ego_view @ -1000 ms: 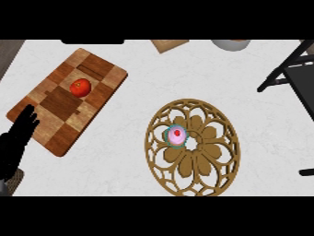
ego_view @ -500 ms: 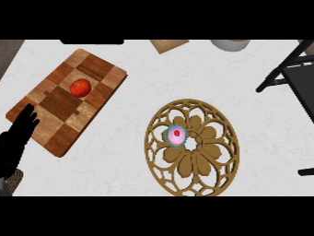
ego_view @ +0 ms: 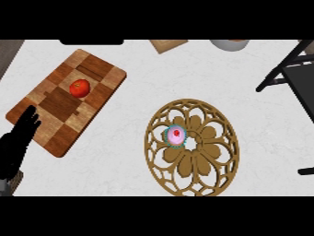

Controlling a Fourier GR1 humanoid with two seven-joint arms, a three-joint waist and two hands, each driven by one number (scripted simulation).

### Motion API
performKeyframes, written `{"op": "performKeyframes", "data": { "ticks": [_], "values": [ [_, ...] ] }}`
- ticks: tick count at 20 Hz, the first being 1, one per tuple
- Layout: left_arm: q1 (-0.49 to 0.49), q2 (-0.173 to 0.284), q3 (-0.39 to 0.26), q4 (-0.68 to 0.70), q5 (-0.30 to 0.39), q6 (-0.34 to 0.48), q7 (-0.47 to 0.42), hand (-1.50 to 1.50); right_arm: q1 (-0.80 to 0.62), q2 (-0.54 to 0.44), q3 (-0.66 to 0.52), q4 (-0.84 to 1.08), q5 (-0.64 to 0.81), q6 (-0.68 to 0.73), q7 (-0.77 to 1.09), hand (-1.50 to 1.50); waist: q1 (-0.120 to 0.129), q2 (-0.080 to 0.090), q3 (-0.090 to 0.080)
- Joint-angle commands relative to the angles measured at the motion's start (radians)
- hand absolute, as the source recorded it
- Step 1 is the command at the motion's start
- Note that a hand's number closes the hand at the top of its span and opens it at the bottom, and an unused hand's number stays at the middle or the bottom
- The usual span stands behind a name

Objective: Pick the bell pepper from the placemat and place it in the tiered shelf

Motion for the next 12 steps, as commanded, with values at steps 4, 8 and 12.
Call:
{"op": "performKeyframes", "data": {
  "ticks": [4,8,12],
  "values": [
    [0.007,0.004,0.02,0.022,-0.002,-0.014,-0.037,0.0,-0.001,0.044,0.062,-0.287,-0.03,0.024,0.09,-1.5,-0.003,-0.001,0.0],
    [0.04,-0.022,-0.003,-0.03,-0.021,0.006,-0.029,0.0,-0.036,-0.008,0.084,-0.513,-0.02,0.265,0.143,-1.5,-0.011,-0.007,-0.001],
    [0.025,0.001,0.029,-0.001,-0.009,0.004,-0.021,0.0,-0.078,-0.042,0.085,-0.687,0.052,0.445,0.183,-1.5,-0.029,-0.014,-0.002]
  ]
}}
